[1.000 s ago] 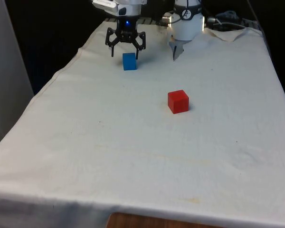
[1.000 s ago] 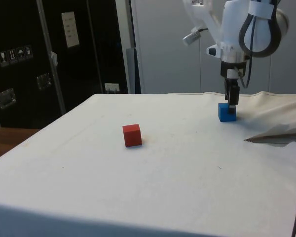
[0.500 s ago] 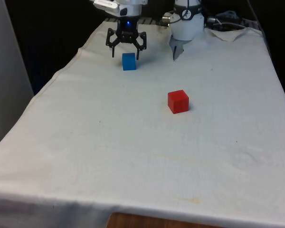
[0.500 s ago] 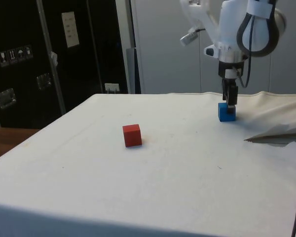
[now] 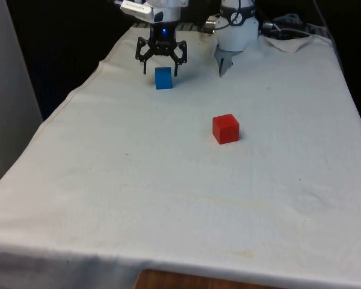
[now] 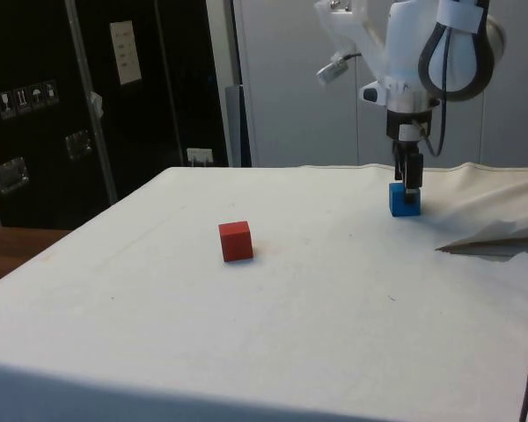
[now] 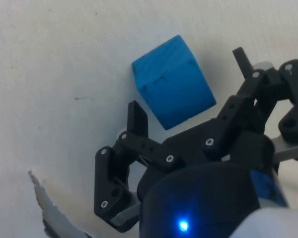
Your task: Stack the two cubes.
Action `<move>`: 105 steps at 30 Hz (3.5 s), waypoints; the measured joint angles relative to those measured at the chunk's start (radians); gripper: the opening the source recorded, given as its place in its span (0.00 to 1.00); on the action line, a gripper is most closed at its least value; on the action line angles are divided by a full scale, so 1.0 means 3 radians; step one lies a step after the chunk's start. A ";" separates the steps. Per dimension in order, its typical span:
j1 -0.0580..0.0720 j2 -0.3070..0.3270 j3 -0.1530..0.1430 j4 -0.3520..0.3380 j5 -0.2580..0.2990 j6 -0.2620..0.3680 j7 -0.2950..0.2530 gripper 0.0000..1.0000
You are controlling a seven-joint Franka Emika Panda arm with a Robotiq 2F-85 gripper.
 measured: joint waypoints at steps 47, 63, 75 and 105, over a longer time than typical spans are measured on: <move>-0.0010 0.0213 0.0017 0.0093 0.0010 -0.0020 -0.0040 0.06; 0.0027 -0.0390 0.0030 0.0237 0.0007 -0.0683 -0.0077 0.06; 0.0063 -0.0680 0.0123 0.0457 0.0007 -0.1213 -0.0047 0.06; 0.0133 -0.0663 0.0650 0.1170 0.0253 -0.2067 0.0090 0.06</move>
